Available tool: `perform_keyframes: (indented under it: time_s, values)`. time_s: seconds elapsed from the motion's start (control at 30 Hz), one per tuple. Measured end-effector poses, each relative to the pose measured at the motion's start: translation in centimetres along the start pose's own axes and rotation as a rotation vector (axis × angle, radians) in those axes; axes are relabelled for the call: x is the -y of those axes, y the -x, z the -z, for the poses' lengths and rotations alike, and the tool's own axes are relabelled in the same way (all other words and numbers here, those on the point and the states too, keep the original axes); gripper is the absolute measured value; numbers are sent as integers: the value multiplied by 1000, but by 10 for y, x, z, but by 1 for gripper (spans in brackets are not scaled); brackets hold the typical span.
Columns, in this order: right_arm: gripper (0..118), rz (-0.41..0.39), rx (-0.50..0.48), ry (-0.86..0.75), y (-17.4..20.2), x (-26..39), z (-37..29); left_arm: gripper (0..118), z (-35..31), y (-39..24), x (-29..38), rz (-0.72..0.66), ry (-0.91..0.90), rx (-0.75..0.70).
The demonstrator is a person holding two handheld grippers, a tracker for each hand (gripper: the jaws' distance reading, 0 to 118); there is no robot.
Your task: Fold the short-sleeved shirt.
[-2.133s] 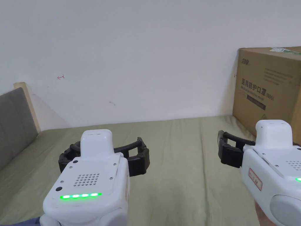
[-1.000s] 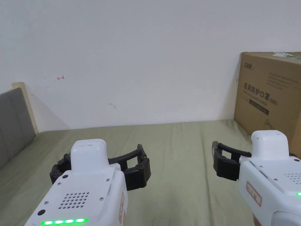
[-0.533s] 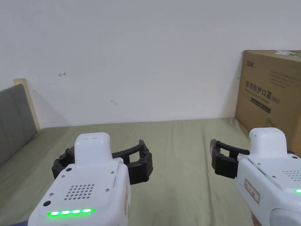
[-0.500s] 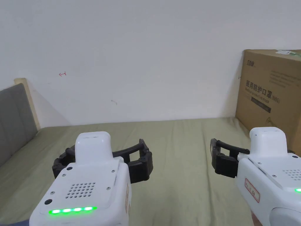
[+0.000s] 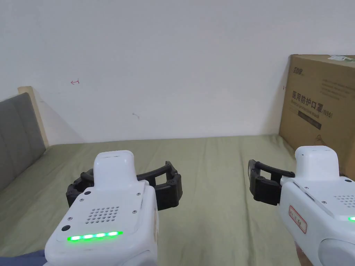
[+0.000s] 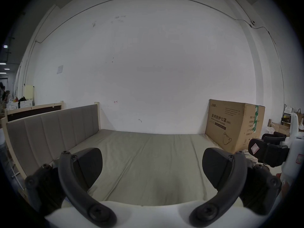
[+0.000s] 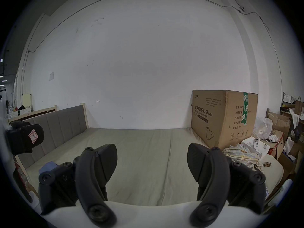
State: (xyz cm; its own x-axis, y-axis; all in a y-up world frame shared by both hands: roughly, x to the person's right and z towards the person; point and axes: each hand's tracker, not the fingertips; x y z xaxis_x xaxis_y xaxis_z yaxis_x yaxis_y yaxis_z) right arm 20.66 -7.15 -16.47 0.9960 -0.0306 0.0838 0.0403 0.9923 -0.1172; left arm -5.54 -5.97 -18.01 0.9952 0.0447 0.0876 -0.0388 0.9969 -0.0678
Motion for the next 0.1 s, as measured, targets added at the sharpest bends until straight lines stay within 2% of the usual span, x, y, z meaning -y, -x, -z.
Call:
perform_keyframes:
  time_s: [0.1]
  values:
    - [94, 5, 1, 3, 0, 0, 0, 118, 2, 1, 1, -20, 16, 21]
